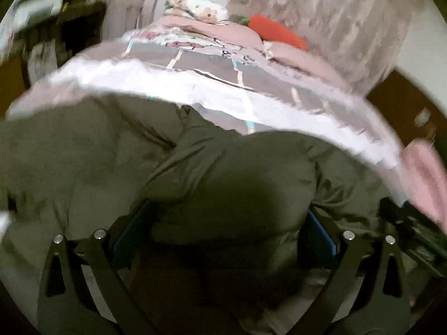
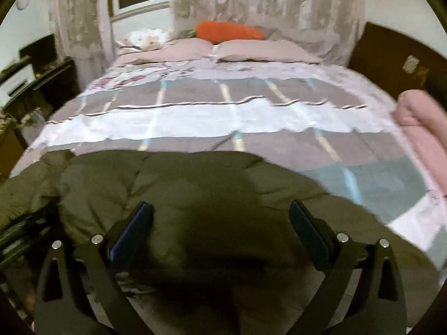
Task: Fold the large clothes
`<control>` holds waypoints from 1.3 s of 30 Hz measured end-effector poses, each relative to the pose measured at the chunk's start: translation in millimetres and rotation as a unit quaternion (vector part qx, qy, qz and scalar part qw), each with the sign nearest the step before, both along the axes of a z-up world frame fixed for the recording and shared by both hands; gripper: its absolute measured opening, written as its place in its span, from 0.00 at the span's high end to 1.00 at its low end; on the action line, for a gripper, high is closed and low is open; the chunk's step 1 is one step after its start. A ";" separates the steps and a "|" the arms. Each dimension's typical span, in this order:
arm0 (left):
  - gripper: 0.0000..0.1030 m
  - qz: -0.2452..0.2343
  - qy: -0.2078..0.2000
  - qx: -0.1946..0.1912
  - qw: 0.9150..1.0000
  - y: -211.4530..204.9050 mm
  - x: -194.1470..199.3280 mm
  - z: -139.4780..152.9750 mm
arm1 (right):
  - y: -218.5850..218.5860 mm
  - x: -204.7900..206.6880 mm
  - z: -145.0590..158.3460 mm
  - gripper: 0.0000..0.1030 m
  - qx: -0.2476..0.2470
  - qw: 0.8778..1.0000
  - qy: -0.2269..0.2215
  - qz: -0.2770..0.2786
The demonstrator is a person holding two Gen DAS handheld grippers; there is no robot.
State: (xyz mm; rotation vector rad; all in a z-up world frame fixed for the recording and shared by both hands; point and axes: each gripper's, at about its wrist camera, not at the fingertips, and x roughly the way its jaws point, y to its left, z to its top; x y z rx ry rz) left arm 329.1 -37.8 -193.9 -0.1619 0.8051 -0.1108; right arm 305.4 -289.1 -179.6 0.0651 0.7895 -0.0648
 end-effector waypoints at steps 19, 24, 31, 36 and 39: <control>0.02 -0.013 -0.113 0.080 0.990 -22.1 83.2 -43.0 | 3.9 64.5 -71.0 0.01 0.024 0.989 -0.116 -0.093; 0.02 -0.016 -0.113 0.066 0.991 -19.2 84.0 -46.5 | 8.4 64.5 -74.9 0.01 0.012 0.988 -0.117 -0.097; 0.02 -0.019 -0.101 0.060 0.993 -17.8 85.7 -48.5 | 12.2 66.1 -76.4 0.01 -0.011 0.988 -0.110 -0.104; 0.02 -0.037 -0.071 0.052 0.995 -12.3 82.8 -48.2 | 14.9 65.2 -76.9 0.01 -0.025 0.988 -0.106 -0.107; 0.02 -0.050 -0.040 0.056 0.996 4.4 57.9 -33.8 | 8.8 65.8 -79.0 0.01 -0.009 0.989 -0.103 -0.106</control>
